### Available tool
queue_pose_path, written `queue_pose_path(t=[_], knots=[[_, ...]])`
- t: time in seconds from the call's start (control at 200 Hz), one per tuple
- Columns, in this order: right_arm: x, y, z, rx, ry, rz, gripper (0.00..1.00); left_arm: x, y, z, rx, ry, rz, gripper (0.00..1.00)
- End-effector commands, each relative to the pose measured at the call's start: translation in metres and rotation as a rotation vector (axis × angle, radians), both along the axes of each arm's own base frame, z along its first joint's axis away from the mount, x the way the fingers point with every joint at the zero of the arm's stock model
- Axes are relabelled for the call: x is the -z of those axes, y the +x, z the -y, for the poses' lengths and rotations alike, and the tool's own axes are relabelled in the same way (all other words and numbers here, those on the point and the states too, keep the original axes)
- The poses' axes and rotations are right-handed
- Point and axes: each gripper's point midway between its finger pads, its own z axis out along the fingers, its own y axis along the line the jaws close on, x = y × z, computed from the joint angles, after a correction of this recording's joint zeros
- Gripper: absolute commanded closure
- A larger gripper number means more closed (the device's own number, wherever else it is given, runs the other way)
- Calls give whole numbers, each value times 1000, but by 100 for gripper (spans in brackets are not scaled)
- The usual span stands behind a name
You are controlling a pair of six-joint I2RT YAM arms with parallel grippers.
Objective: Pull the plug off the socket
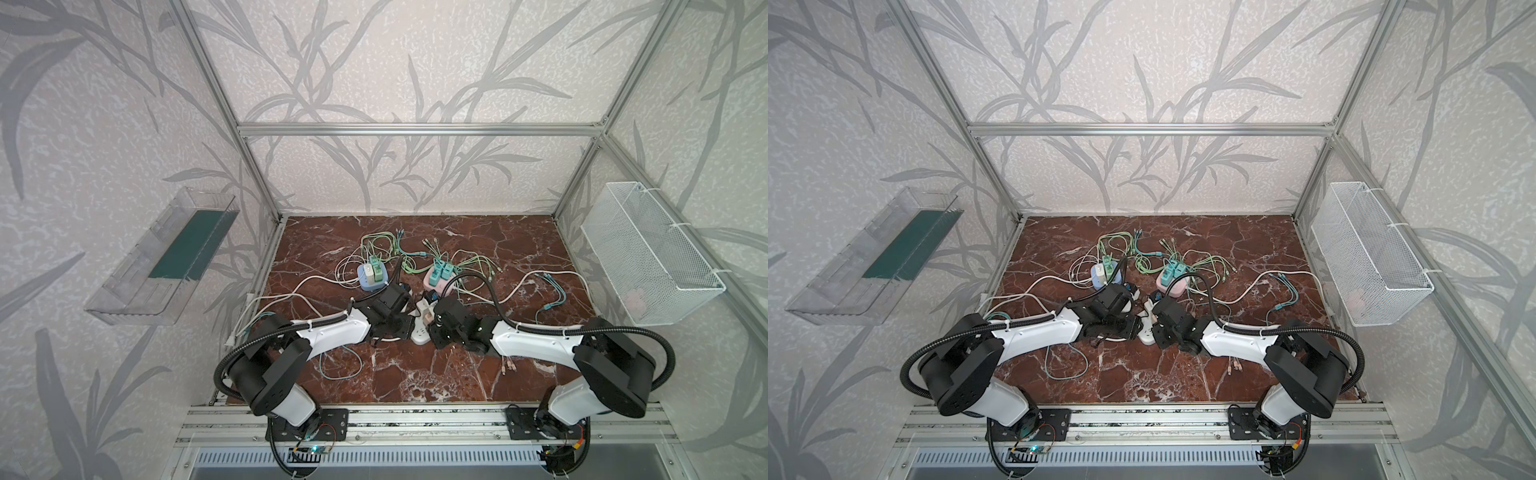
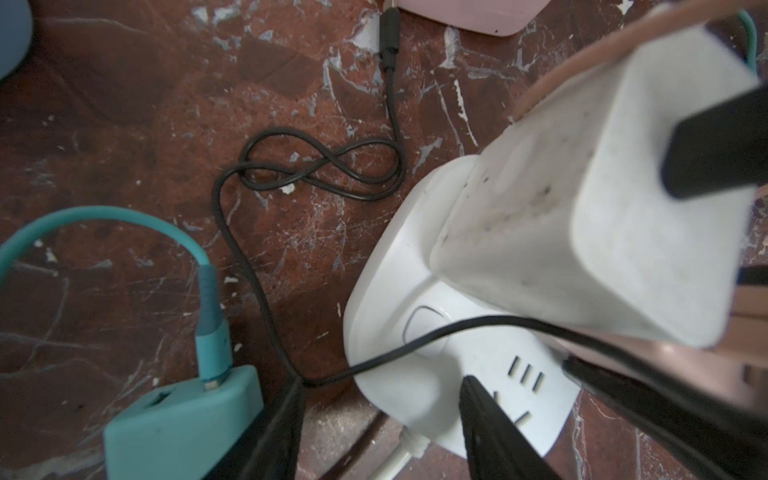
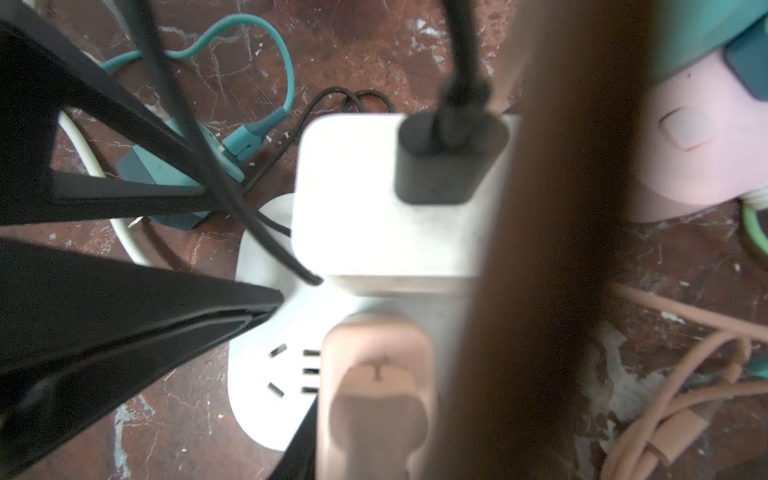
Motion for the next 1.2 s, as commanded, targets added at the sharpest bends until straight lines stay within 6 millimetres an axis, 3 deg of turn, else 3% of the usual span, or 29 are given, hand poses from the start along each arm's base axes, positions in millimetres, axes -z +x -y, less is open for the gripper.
queue_pose_path(t=[0.0, 0.43, 1.195], knots=[[-2, 1, -4, 3, -1, -6, 69, 1, 4, 1, -13, 23, 1, 40], [-16, 4, -7, -4, 25, 24, 84, 15, -1, -7, -17, 139, -29, 40], [-37, 6, -3, 3, 24, 85, 91, 27, -4, -17, -41, 218, -59, 40]])
